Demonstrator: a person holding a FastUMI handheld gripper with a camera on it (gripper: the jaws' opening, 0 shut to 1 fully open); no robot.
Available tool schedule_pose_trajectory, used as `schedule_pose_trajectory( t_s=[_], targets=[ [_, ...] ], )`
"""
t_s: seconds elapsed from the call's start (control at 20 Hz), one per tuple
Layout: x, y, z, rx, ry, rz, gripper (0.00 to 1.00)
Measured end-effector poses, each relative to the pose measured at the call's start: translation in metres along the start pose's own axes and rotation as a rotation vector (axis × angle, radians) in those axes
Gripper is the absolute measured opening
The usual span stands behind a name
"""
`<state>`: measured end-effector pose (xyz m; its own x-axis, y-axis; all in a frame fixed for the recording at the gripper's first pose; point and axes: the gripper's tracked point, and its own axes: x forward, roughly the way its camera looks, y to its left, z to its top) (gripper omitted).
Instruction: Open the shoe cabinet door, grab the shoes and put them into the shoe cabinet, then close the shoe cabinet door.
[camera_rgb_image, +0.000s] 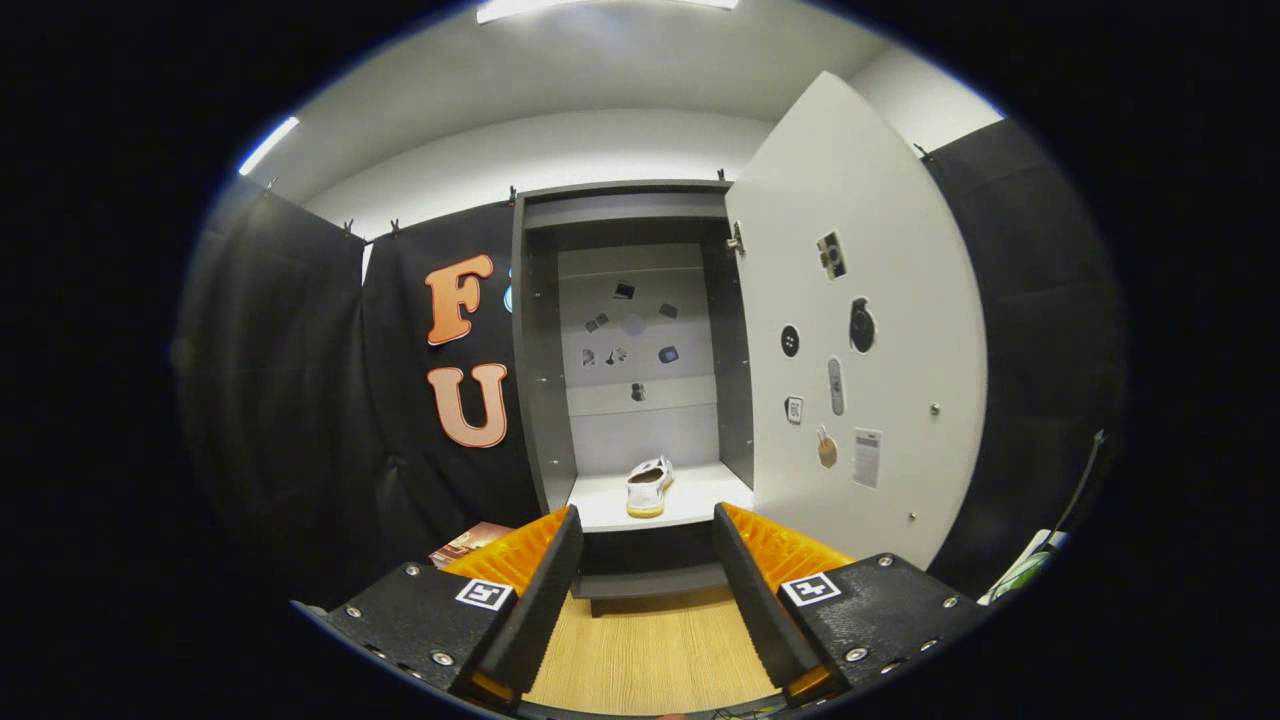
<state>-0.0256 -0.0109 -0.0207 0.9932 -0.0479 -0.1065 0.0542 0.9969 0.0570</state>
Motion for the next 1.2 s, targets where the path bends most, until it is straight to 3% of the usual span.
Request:
schedule_pose_trajectory(
  t_s=[0.3,0.75,0.95,1.2],
  targets=[
    [-0.023,-0.057,-0.002,0.027,0.011,-0.051,0.83],
    [-0.036,-0.21,0.023,-0.001,-0.032,-0.188,0.83],
    [-0.016,-0.251,0.023,0.005,-0.023,-0.154,0.84],
    [0.017,-0.262,0.019,0.031,-0.012,-0.058,0.85]
  ],
)
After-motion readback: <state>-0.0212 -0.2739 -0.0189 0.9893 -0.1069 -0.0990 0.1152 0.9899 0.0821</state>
